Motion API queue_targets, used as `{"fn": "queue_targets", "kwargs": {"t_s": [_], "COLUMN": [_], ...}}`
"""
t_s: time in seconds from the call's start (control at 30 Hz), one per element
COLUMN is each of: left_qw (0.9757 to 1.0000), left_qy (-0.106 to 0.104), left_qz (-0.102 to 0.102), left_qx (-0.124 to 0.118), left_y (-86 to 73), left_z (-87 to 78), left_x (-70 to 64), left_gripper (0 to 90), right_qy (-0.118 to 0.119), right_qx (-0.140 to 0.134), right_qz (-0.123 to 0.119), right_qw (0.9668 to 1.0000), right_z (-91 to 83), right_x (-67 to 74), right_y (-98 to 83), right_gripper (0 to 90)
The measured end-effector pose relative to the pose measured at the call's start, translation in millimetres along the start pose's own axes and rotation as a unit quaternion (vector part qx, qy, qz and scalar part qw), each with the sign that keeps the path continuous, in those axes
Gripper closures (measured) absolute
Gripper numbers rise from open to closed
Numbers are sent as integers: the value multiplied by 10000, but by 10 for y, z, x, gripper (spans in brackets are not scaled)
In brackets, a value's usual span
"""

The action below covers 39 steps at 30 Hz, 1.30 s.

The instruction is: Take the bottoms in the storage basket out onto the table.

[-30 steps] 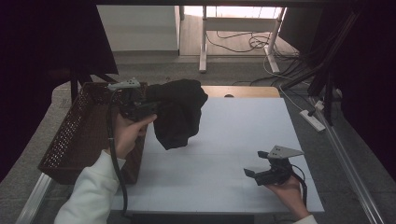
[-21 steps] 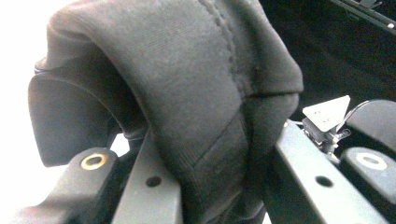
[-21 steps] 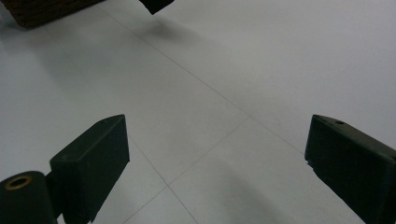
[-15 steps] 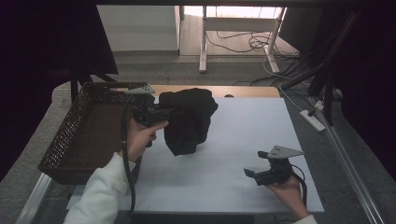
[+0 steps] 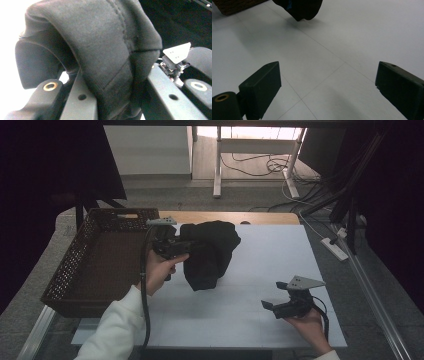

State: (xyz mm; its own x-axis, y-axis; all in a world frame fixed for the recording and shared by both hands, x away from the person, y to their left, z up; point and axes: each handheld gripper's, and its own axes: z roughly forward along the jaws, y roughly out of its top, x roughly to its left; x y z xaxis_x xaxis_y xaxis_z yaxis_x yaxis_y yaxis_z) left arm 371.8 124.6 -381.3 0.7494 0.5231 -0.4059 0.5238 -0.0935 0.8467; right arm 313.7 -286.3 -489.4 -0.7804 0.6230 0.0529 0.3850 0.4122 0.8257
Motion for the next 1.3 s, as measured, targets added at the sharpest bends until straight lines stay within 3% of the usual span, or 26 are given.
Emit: {"fn": "queue_targets", "kwargs": {"t_s": [0.5, 0.9, 1.3], "left_qw": [9986, 9973, 9938], "left_qy": [53, 104, 199], "left_qz": [-102, -280, -338], "left_qx": [523, 674, 1043], "left_y": [-256, -412, -622], "left_z": [437, 587, 818], "left_x": [111, 241, 315], "left_gripper": [778, 778, 772], "right_qy": [-15, -9, -34], "right_qx": [53, 70, 104], "right_qz": [-15, -10, -43], "right_qw": [10000, 10000, 9999], "right_z": [0, 7, 12], "right_x": [1, -4, -2], "right_y": [0, -3, -6], "right_gripper": [64, 64, 64]}}
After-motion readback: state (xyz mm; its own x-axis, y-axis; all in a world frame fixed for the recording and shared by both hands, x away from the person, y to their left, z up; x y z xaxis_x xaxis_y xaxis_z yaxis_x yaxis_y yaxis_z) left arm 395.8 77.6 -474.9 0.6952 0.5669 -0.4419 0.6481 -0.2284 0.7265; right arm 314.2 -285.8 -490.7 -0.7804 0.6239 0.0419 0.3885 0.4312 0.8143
